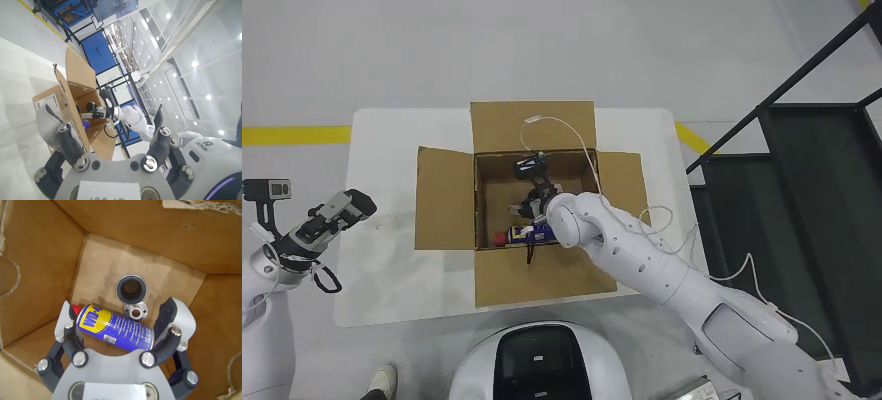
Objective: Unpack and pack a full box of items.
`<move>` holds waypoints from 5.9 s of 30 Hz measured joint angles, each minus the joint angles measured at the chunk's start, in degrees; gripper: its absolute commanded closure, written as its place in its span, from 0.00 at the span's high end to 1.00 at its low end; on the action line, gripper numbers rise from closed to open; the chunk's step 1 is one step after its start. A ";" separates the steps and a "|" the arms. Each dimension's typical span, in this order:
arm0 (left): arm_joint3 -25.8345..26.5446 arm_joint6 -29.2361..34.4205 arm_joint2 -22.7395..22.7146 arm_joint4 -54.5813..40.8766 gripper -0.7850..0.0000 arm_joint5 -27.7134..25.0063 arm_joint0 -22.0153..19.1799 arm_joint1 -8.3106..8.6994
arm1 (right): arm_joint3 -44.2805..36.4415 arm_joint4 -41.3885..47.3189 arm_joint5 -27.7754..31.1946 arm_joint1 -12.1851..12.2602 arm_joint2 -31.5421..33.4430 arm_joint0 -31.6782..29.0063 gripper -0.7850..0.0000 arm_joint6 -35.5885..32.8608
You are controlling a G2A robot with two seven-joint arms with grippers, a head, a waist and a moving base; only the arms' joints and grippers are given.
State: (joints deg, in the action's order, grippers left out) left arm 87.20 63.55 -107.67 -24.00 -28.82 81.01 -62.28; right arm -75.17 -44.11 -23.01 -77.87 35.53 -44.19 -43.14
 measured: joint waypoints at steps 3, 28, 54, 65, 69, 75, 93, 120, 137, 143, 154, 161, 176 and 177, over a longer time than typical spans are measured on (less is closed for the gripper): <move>0.00 0.00 0.00 0.00 1.00 0.00 0.00 0.00 | 2.61 0.87 0.20 -1.09 -0.63 0.98 1.00 0.64; 0.00 0.00 0.00 0.00 1.00 0.00 0.00 0.00 | 16.45 1.90 -4.00 -7.84 -2.37 4.94 0.00 5.02; 0.00 0.00 0.00 0.00 1.00 0.00 0.00 0.00 | -22.84 -18.08 2.47 1.45 17.74 -11.83 0.00 -16.56; 0.00 0.00 0.00 0.00 1.00 0.00 0.00 0.00 | -38.89 -19.75 7.86 4.54 34.39 -19.58 0.00 -24.26; 0.00 0.00 0.00 0.00 1.00 0.00 0.00 0.00 | -40.59 -18.90 8.86 5.25 40.56 -22.30 0.00 -24.27; 0.00 0.00 0.00 0.00 1.00 0.00 0.00 0.00 | -40.30 -18.13 9.99 6.09 48.78 -26.76 0.00 -21.96; 0.00 0.00 0.00 0.00 1.00 0.00 0.00 0.00 | -24.67 -16.00 9.10 6.58 55.17 -28.90 0.00 -11.35; 0.00 0.00 0.00 0.00 1.00 0.00 0.00 0.00 | 1.50 -16.09 3.49 5.11 48.00 -18.81 0.00 0.13; 0.00 0.00 0.00 0.00 1.00 0.00 0.00 0.00 | 13.07 -12.84 3.15 4.11 45.72 -13.09 0.74 3.96; 0.00 0.00 0.00 0.00 1.00 0.00 0.00 0.00 | 13.95 -13.14 2.00 4.09 45.76 -12.62 1.00 4.72; 0.00 0.00 0.00 0.00 1.00 0.00 0.00 0.00 | -7.39 -16.13 -5.36 5.19 51.25 -23.76 1.00 6.62; 0.00 0.00 0.00 0.00 1.00 0.00 0.00 0.00 | -27.13 -17.30 -4.60 5.43 51.97 -33.46 1.00 5.00; 0.00 0.00 0.00 0.00 1.00 0.00 0.00 0.00 | -37.98 -24.91 2.84 4.87 38.35 -30.69 1.00 -5.34; 0.00 0.00 0.00 0.00 1.00 0.00 0.00 0.00 | -37.85 -24.65 2.79 4.81 38.10 -30.52 1.00 -5.52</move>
State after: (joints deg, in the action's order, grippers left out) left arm 87.20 63.55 -107.66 -24.00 -28.82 81.01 -62.28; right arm -113.02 -68.76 -20.22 -73.05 73.63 -74.71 -48.66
